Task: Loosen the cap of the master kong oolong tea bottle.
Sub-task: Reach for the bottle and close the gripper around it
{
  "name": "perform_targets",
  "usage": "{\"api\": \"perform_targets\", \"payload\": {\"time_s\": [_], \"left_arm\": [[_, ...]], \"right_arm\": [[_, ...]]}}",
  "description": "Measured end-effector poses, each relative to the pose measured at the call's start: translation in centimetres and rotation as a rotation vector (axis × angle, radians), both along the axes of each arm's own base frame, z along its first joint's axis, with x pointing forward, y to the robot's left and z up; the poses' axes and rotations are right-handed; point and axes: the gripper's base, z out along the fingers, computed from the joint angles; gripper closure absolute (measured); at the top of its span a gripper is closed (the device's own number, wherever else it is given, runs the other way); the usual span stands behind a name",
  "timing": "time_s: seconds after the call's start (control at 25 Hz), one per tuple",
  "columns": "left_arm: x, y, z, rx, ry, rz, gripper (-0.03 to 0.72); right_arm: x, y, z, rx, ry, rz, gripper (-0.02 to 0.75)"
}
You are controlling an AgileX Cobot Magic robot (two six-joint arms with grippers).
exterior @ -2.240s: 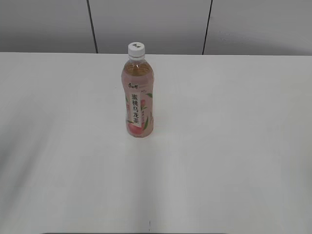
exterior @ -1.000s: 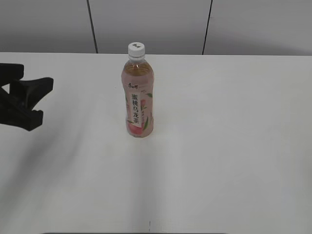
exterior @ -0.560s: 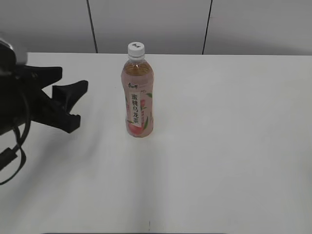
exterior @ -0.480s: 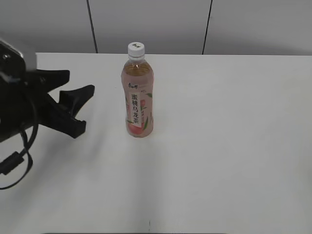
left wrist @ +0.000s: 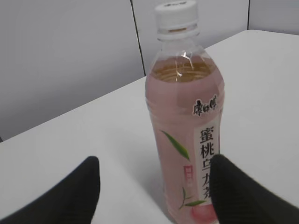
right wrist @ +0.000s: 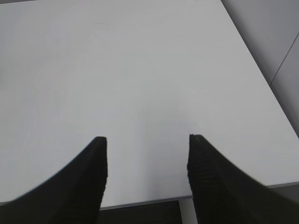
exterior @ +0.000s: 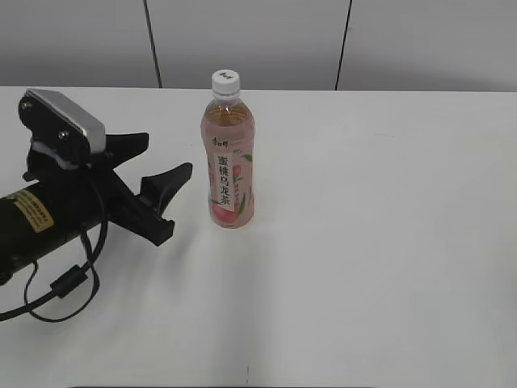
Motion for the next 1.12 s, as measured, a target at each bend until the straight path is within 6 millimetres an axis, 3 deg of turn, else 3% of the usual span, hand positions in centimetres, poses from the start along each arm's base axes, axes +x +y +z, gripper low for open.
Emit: {"api": "perform_targets", "payload": {"time_s": [0.32,1.12], "left_arm": [[1.4,-2.0,-1.4,0.025,-0.026,-0.143,0.224],[6.1,-4.3,-3.5,0.005,-0.031,-0.148,0.203]], "right_arm": [[0.0,0.0,0.0,0.0,0.0,0.0,0.318],[0.0,0.0,0.0,0.001,0.0,-0.001,0.318]]}}
